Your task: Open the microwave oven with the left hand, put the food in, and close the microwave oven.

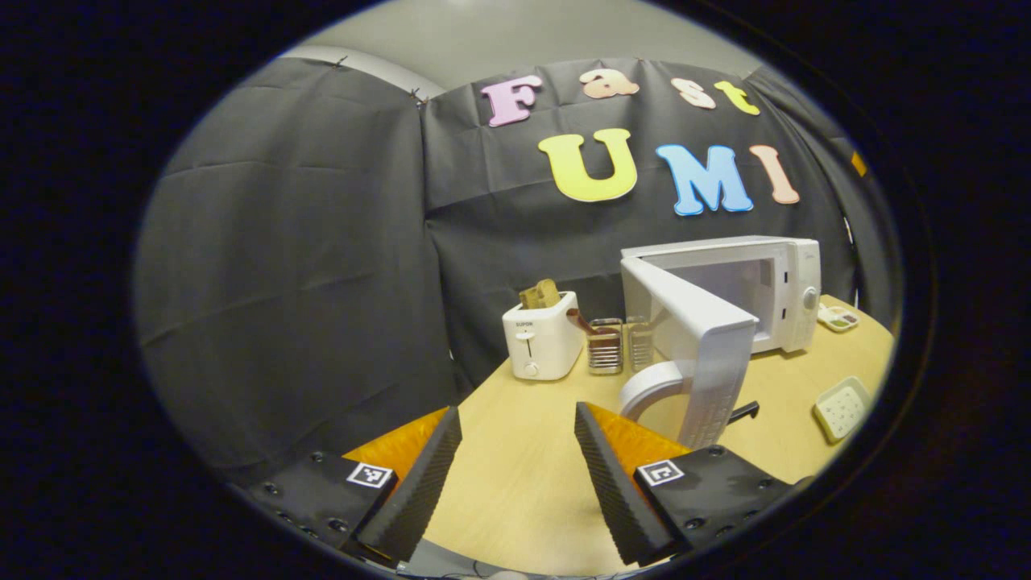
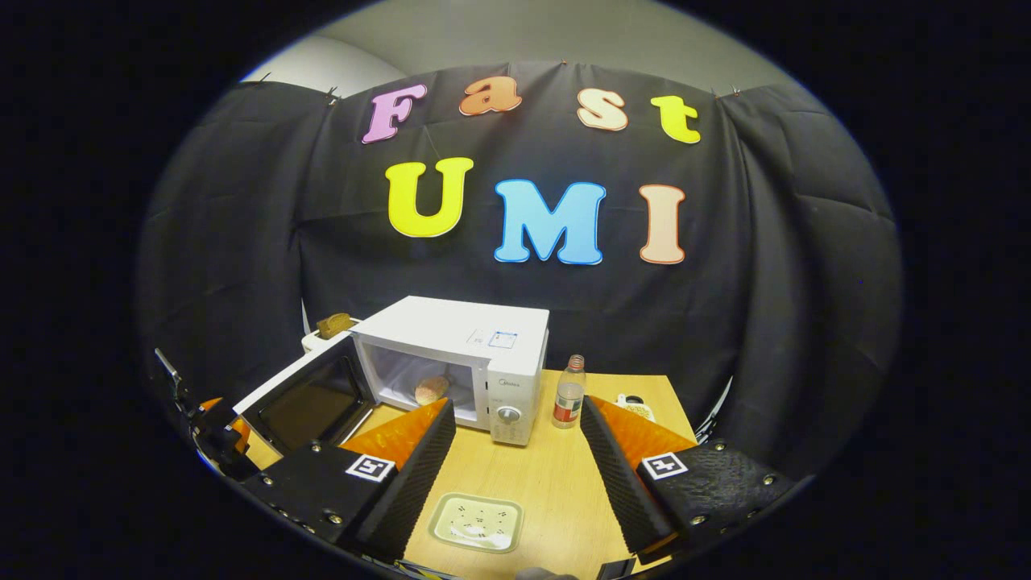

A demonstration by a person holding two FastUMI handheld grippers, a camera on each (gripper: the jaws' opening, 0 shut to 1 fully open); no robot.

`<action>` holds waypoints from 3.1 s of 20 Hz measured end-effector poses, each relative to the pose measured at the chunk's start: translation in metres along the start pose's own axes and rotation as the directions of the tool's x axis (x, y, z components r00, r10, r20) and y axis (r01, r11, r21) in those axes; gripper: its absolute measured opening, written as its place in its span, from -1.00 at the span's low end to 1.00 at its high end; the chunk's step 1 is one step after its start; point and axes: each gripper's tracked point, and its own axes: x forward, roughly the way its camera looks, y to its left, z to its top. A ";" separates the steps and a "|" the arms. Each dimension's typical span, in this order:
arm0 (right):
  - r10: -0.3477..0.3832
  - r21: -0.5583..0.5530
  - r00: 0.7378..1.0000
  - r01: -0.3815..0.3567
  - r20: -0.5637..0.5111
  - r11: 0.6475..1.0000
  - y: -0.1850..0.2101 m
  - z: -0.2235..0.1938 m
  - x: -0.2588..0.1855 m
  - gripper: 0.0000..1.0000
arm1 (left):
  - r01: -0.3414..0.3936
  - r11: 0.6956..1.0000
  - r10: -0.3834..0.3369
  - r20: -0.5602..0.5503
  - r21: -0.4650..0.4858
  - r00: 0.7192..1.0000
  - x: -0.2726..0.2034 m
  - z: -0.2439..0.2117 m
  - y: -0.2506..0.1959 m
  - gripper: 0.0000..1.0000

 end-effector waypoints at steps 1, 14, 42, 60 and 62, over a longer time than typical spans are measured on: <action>-0.013 -0.003 1.000 0.013 0.011 1.000 -0.005 0.003 -0.002 0.91 | 0.006 1.000 -0.006 0.004 0.019 1.000 -0.001 0.000 -0.007 0.89; -0.076 0.051 0.996 0.074 0.044 0.996 -0.033 0.005 -0.009 0.92 | 0.225 0.974 -0.226 0.006 0.014 0.974 -0.008 0.024 -0.128 0.89; -0.177 0.139 0.981 0.187 -0.086 0.972 -0.088 -0.041 0.001 0.92 | 0.540 0.837 -0.544 0.027 0.092 0.839 0.050 0.083 -0.380 0.97; -0.203 0.137 0.970 0.221 -0.135 0.965 -0.114 -0.053 0.028 0.92 | 0.510 0.857 -0.513 0.025 0.071 0.858 0.119 0.093 -0.437 0.98; -0.195 0.142 0.970 0.215 -0.146 0.966 -0.116 -0.056 0.030 0.92 | 0.509 0.858 -0.512 0.025 0.073 0.859 0.122 0.096 -0.441 0.93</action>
